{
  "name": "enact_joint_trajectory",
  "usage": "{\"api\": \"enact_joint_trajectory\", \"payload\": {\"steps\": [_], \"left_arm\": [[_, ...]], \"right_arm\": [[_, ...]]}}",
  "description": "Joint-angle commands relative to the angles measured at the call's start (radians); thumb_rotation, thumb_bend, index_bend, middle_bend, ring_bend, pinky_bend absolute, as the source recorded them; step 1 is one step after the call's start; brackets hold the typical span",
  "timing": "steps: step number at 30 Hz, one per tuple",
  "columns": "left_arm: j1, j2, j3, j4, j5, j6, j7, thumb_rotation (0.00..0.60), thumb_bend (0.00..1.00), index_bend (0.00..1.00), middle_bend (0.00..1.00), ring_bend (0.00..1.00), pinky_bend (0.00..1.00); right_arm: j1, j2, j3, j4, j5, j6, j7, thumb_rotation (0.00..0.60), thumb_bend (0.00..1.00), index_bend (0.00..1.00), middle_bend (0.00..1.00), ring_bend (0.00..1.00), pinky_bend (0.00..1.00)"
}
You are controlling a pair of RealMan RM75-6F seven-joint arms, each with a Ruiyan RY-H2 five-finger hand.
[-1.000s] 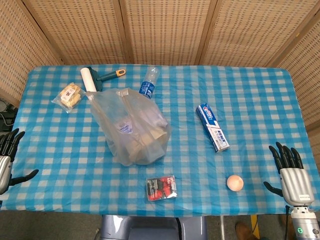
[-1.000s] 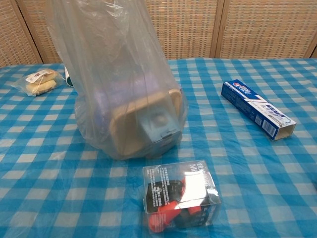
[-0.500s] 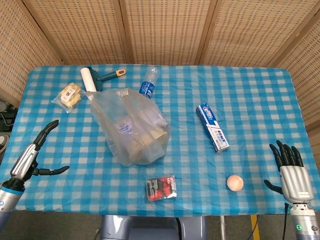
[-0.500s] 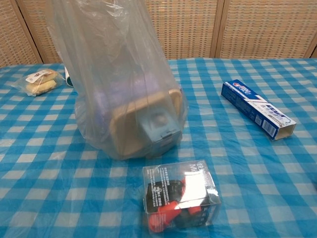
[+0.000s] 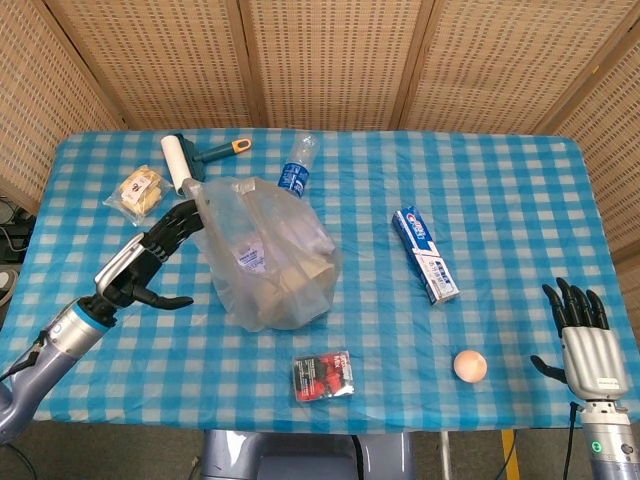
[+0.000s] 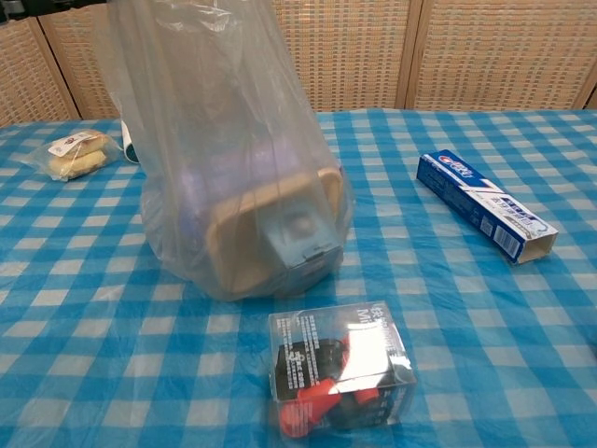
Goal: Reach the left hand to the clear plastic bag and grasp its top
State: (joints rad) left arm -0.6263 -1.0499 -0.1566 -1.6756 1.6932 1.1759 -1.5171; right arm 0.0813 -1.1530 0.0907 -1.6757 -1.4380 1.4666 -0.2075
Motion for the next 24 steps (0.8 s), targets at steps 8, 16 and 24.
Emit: {"api": "enact_joint_trajectory", "payload": {"steps": [8,16,24], "left_arm": [[-0.09,-0.011,-0.022,-0.012,-0.087,-0.118,-0.081,0.6,0.0,0.0,0.0,0.0,0.0],[-0.078,-0.02,0.014,0.026,-0.078,-0.097,-0.155,0.6,0.0,0.0,0.0,0.0,0.0],[-0.083,-0.04,0.037,0.092,-0.045,-0.058,-0.259,0.6,0.0,0.0,0.0,0.0,0.0]], "right_arm": [[0.002,0.0,0.005,0.007,0.017,-0.004,0.006,0.6,0.0,0.0,0.0,0.0,0.0],[0.0,0.004,0.007,0.009,0.022,-0.002,0.014,0.6,0.0,0.0,0.0,0.0,0.0],[0.004,-0.002,0.003,0.008,0.019,-0.005,-0.001,0.6,0.0,0.0,0.0,0.0,0.0]]}}
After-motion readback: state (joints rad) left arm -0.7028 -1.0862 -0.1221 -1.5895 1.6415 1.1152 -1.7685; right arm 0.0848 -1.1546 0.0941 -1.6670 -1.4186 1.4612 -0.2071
